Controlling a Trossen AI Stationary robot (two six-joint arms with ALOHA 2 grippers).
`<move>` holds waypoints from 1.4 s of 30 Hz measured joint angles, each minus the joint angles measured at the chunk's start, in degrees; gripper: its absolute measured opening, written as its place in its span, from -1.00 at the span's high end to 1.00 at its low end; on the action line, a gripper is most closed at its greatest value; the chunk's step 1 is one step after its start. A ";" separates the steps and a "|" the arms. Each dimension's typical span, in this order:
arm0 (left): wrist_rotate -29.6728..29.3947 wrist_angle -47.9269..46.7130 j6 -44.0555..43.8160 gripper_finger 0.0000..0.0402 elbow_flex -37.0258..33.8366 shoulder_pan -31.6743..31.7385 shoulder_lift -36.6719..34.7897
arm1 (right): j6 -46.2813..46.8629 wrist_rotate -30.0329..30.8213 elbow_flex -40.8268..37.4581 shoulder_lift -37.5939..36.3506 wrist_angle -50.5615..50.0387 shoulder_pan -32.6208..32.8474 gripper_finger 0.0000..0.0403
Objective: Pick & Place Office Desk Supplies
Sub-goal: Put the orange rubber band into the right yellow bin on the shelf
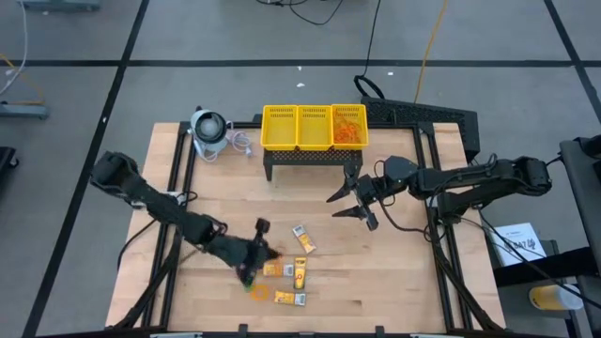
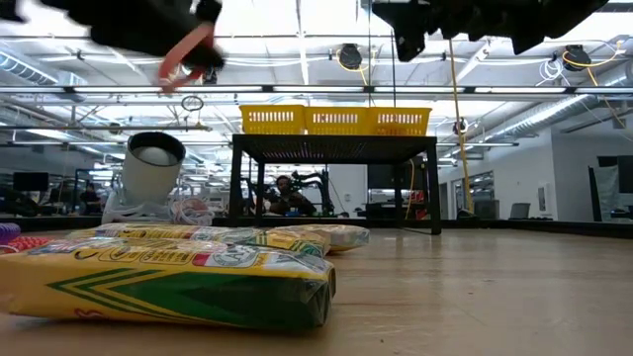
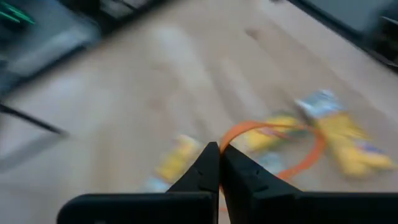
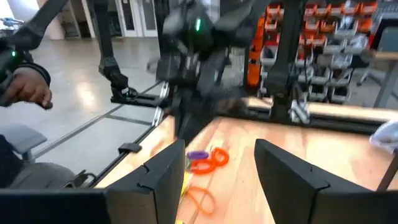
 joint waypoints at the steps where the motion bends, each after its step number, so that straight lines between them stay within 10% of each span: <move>1: -2.49 0.97 2.07 0.97 0.02 0.38 -1.06 | 0.47 0.02 -0.25 0.00 0.09 0.05 0.07; 8: -12.58 11.58 20.15 0.92 0.04 4.90 -2.61 | 2.66 1.57 -5.19 -0.02 7.60 2.43 0.07; 17: -8.58 18.98 31.22 0.90 0.07 14.41 -2.57 | 6.19 23.72 -8.09 1.30 12.02 7.89 0.05; 42: 2.32 25.49 35.11 0.97 2.81 21.91 3.67 | 13.63 14.66 1.48 21.23 22.99 4.85 0.03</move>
